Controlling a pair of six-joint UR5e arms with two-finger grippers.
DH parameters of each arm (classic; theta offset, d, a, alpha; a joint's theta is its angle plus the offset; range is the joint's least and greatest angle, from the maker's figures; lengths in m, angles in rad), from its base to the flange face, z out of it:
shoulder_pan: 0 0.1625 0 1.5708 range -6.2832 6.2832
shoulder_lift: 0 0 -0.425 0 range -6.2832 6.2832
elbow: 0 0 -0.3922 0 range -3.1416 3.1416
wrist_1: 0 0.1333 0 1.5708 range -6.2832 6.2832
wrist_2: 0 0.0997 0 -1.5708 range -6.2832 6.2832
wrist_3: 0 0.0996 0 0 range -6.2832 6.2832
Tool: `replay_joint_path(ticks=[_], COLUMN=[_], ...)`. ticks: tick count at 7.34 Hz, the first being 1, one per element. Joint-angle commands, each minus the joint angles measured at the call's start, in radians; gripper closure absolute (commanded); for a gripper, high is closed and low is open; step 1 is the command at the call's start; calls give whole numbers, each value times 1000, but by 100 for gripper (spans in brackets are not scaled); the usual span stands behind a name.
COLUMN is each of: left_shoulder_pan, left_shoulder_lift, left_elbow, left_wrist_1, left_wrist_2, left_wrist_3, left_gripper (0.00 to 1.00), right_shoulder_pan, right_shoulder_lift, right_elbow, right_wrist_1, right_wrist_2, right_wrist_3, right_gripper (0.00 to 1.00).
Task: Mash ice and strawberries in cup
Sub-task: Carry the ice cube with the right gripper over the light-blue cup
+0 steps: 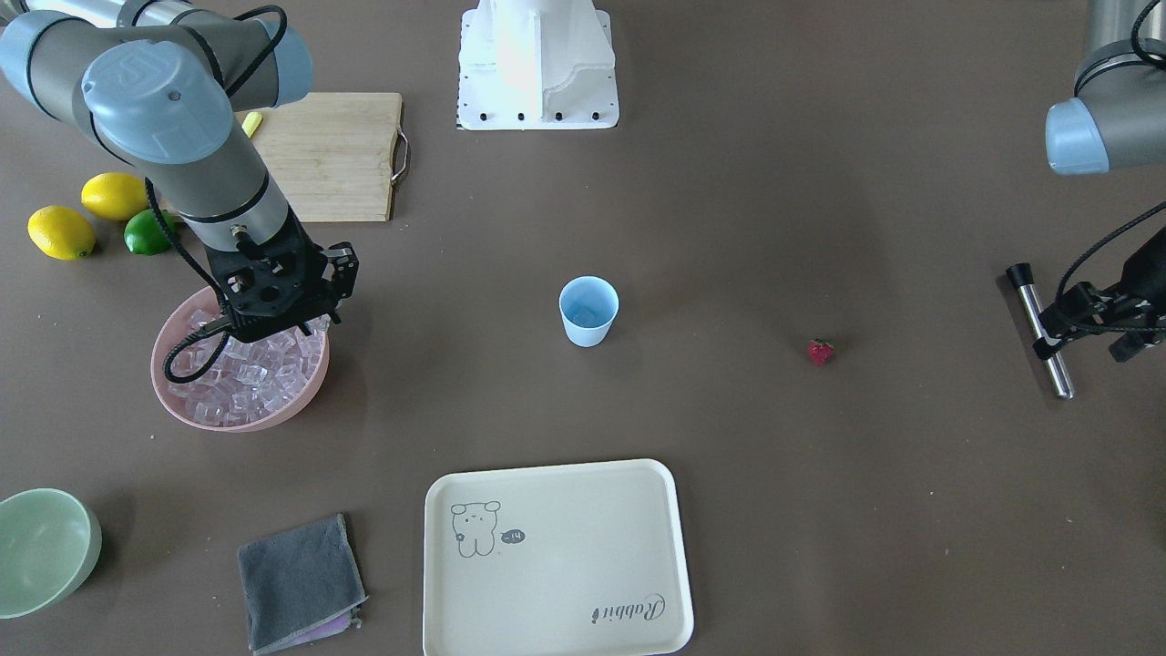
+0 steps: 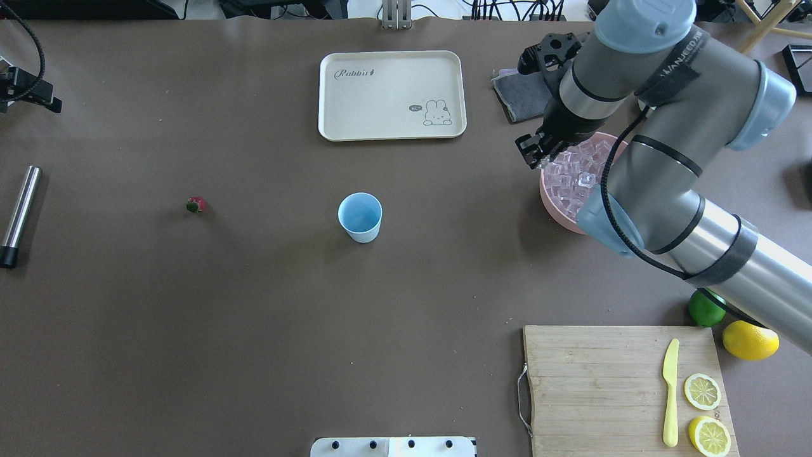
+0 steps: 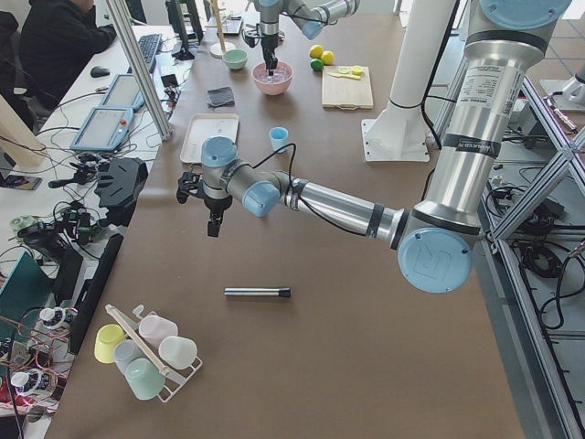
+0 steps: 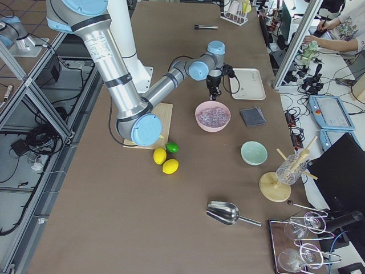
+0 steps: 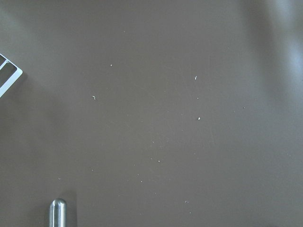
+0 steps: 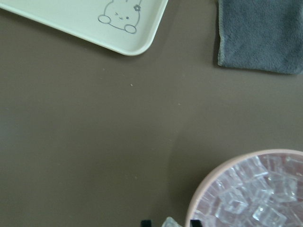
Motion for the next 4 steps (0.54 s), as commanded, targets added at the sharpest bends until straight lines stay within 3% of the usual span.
replay_joint_path(ticks=[1, 2, 4], left_shoulder_pan=[4, 4, 10], left_shoulder_lift=[-2, -5, -5], left_elbow=[-1, 4, 7], left_wrist_1=[-2, -2, -2], left_wrist_2=[0, 0, 0], left_wrist_3=[-6, -5, -5], left_gripper=[2, 2, 2], right_shoulder_pan=[-70, -111, -230], right_shoulder_lift=[265, 385, 439], right_elbow=[-144, -244, -335], right_wrist_1=[-43, -38, 30], right_wrist_2=[-9, -39, -171], right_wrist_3=[237, 355, 495], right_gripper=[100, 100, 100])
